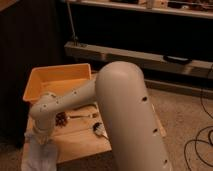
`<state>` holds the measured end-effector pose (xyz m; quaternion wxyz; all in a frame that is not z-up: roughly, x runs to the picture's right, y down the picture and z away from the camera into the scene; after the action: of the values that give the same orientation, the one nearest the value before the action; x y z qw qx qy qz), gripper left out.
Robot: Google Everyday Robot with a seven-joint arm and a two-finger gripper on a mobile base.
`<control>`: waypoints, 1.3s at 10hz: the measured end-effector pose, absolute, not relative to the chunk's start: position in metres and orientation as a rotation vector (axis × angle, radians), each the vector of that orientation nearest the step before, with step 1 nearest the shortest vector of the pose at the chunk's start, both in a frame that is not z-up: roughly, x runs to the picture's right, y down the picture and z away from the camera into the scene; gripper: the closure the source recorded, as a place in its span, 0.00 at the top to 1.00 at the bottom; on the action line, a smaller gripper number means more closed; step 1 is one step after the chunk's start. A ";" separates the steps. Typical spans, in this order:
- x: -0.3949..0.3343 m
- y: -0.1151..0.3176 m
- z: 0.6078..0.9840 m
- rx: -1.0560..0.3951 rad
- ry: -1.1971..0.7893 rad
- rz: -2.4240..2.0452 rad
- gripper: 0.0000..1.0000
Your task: Place towel in table surface
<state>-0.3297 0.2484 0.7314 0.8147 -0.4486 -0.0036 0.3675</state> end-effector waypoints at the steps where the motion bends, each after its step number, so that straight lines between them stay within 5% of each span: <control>1: -0.328 0.236 0.719 -0.959 -0.020 0.796 0.00; 13: -0.284 0.059 0.568 -0.809 -0.201 0.888 0.00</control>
<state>-0.2843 0.0586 0.5683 0.8202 -0.3799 -0.0946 0.4172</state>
